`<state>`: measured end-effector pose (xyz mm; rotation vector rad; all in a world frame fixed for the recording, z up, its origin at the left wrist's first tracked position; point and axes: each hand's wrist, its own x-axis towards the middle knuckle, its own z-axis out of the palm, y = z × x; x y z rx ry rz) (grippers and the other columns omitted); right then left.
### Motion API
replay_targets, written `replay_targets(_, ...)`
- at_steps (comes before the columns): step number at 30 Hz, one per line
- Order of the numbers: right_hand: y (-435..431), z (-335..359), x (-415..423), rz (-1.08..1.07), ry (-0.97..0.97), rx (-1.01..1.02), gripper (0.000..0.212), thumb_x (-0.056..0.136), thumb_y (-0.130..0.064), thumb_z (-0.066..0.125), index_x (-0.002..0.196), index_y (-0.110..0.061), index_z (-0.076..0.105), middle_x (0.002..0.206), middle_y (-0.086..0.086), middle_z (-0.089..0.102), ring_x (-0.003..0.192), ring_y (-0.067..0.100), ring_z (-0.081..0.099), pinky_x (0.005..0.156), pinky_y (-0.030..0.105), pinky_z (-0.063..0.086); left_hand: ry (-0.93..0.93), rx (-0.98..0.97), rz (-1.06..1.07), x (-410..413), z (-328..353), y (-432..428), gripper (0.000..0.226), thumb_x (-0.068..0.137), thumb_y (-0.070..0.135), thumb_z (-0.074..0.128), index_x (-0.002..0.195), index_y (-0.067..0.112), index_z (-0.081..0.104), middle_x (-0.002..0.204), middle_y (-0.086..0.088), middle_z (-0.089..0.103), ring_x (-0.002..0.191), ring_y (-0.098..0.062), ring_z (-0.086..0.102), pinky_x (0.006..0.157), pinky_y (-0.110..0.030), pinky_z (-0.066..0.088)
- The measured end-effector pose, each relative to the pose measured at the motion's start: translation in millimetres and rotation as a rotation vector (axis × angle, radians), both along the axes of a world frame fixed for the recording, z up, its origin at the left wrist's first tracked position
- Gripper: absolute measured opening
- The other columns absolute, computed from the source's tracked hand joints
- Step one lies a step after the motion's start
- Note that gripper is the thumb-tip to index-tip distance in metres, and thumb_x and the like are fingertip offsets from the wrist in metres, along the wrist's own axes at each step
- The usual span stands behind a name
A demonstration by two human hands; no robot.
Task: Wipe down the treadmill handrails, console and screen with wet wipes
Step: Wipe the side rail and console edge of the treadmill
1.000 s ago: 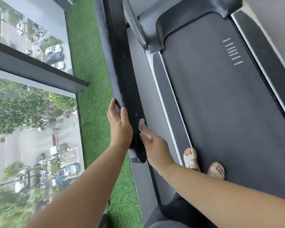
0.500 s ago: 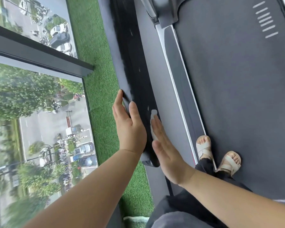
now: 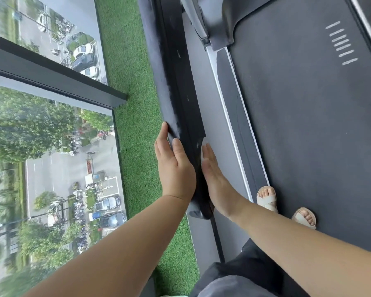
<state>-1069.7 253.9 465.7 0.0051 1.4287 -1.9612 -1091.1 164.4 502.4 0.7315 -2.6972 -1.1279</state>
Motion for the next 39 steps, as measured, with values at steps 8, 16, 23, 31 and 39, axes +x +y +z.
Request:
replay_targets(8,-4.7,-7.6,-9.4,-0.032,0.025,0.040,0.054,0.094,-0.059,0.013,0.142,-0.039,-0.001,0.154,-0.023,-0.006,0.140,-0.010,-0.010,0.120,0.030,-0.003,0.002,-0.008,0.000,0.8,-2.8,-1.6,0.048,0.097,0.033,0.028,0.144,0.025,0.030,0.131,0.025,0.030,0.123,0.012,0.026,0.093,0.004,0.017)
replay_targets(16,-6.3,-11.2,-10.7,-0.014,0.103,0.084,0.052,0.096,-0.052,0.010,0.144,-0.036,-0.003,0.156,-0.018,-0.011,0.139,-0.008,-0.016,0.119,0.027,-0.008,-0.001,0.000,0.000,1.0,-1.5,-1.3,0.042,0.102,0.023,0.031,0.144,0.025,0.031,0.133,0.023,0.030,0.125,0.010,0.026,0.090,0.006,0.016)
replay_targets(23,-9.9,-13.9,-4.7,-0.084,0.175,0.014,0.051,0.094,-0.063,0.014,0.139,-0.042,0.003,0.156,-0.020,-0.005,0.140,-0.011,-0.008,0.118,0.021,-0.004,0.011,-0.005,-0.008,-0.4,-3.8,-3.6,0.052,0.093,0.035,0.027,0.143,0.025,0.031,0.135,0.021,0.031,0.128,0.008,0.027,0.105,-0.013,0.020)
replay_targets(31,-9.1,-13.4,4.8,-0.050,0.231,0.007,0.056,0.091,-0.068,0.013,0.140,-0.045,-0.002,0.154,-0.024,-0.013,0.140,-0.007,-0.014,0.116,0.018,-0.008,-0.062,0.006,-0.004,-3.6,4.0,-1.9,0.041,0.101,0.022,0.030,0.142,0.023,0.029,0.135,0.016,0.028,0.123,0.006,0.029,0.092,-0.004,0.022)
replay_targets(39,-2.2,-10.4,6.5,0.037,0.297,0.002,0.086,0.072,-0.088,0.007,0.143,-0.043,-0.012,0.147,-0.034,-0.024,0.136,-0.013,-0.019,0.108,0.006,-0.012,-0.201,0.133,0.062,-98.6,44.9,-15.9,0.049,0.101,0.043,0.028,0.146,0.026,0.019,0.142,0.002,0.036,0.125,-0.017,0.039,0.102,-0.033,0.029)
